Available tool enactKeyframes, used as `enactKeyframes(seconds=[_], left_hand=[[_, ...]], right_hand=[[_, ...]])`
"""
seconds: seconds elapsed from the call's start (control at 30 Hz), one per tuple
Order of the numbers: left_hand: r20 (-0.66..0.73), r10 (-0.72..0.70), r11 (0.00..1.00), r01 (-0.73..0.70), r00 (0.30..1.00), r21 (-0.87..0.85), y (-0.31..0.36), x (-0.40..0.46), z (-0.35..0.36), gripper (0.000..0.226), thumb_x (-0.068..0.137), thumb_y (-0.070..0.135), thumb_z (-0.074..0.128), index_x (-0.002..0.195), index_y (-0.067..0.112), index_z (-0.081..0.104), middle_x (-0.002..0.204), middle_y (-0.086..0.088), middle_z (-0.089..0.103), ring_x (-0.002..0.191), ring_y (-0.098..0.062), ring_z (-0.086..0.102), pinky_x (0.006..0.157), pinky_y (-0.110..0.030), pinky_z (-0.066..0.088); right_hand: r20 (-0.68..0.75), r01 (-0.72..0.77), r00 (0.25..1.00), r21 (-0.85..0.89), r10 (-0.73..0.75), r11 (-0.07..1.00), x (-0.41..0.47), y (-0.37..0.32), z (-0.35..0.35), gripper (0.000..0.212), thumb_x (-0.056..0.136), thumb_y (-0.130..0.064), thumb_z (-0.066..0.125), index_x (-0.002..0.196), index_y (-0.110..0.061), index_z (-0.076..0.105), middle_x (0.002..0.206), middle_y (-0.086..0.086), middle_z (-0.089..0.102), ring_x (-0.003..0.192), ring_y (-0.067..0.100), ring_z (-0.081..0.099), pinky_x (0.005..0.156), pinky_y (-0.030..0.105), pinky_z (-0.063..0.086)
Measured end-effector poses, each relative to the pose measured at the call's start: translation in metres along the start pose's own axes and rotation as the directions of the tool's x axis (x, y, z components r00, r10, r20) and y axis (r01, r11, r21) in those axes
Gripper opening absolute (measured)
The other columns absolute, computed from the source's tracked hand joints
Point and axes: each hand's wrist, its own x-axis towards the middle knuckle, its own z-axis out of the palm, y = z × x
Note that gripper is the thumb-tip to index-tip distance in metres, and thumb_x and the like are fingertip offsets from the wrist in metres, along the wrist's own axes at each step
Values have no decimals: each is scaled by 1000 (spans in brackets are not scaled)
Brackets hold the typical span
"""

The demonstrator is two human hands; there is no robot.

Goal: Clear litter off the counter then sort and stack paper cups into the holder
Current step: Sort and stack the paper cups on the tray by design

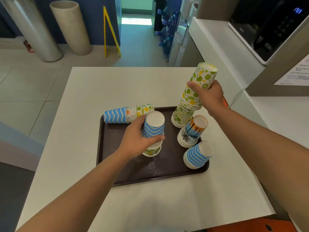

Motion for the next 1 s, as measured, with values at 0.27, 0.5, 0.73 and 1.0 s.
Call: enactKeyframes(seconds=[0.27, 0.5, 0.73, 1.0], left_hand=[[7, 4, 1000, -4, 1000, 14, 3, 10, 6, 70, 64, 34, 90, 126, 25, 59, 116, 17, 65, 107, 9, 58, 85, -5, 45], [5, 4, 1000, -5, 1000, 11, 6, 18, 13, 70, 65, 32, 91, 126, 24, 59, 117, 14, 65, 108, 3, 61, 90, -15, 49], [-6, -8, 1000, 8, 1000, 8, 7, 18, 15, 69, 65, 31, 90, 127, 24, 59, 118, 16, 65, 109, 6, 59, 87, -8, 46], [-18, -17, 1000, 17, 1000, 9, 7, 18, 18, 70, 65, 30, 90, 127, 25, 59, 118, 15, 66, 108, 5, 61, 88, -10, 48]], right_hand=[[80, -77, 993, -77, 83, 994, 14, 30, 11, 94, 40, -67, 82, 118, -20, 59, 114, -6, 67, 101, 14, 66, 86, 39, 57], [298, -133, 928, -291, 222, 947, 22, 51, 13, 97, 34, -50, 93, 120, -20, 60, 119, -1, 67, 109, 20, 63, 94, 41, 52], [262, 46, 964, -351, 51, 935, 23, 42, 12, 78, 55, -50, 89, 117, -18, 54, 111, -3, 59, 100, 17, 55, 73, 30, 44], [294, 88, 955, -405, 38, 910, 25, 39, 14, 77, 57, -50, 88, 117, -15, 54, 114, 2, 59, 102, 20, 55, 68, 29, 41]])
